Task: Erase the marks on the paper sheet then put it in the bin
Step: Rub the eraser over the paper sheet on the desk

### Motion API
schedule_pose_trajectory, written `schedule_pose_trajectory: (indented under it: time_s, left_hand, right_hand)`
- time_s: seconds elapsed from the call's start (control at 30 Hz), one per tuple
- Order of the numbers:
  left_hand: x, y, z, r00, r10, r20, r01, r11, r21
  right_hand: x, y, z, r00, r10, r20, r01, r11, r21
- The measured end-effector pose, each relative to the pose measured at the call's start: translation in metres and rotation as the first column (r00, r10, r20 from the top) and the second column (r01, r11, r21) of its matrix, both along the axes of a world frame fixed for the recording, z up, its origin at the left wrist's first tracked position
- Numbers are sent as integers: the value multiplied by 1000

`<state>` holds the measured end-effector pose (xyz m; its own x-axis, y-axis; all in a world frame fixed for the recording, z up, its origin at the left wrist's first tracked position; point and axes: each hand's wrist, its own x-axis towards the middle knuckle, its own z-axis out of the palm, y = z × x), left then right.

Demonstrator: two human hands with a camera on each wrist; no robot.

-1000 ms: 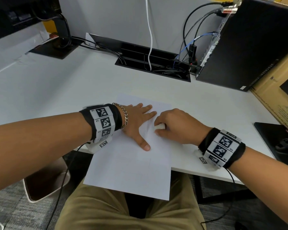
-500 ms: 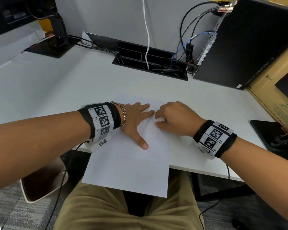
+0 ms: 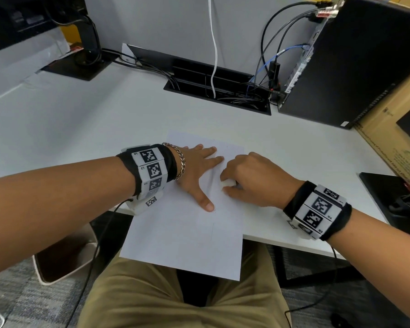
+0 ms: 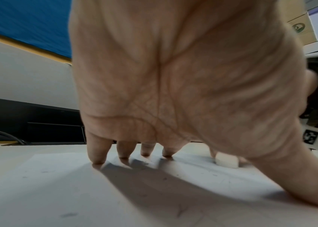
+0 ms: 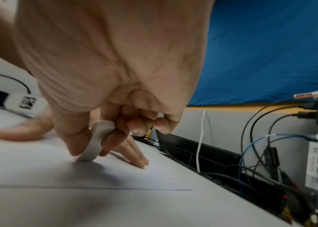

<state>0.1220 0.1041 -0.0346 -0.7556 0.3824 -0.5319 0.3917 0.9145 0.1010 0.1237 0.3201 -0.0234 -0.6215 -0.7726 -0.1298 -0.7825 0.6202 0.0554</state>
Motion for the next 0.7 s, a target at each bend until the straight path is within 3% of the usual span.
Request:
schedule_pose_trajectory:
  time_s: [0.2, 0.33, 0.53, 0.7]
  left_hand:
    - [-2, -1, -2, 1000, 0, 10, 0, 1000, 5]
    - [0, 0, 0, 1000, 2, 8, -2, 1000, -9]
    - [-1, -1, -1, 1000, 0, 12, 0, 1000, -4]
    - [-2, -1, -1, 1000, -2, 12, 2, 1000, 0]
  right_hand:
    - [-5, -3, 4, 996, -36, -78, 37, 999, 15]
    - [6, -2, 3, 998, 27, -50, -24, 998, 64]
    - [-4, -6, 5, 997, -43, -70, 43, 999, -6]
    - [-1, -9, 6, 1000, 8, -30, -7, 1000, 24]
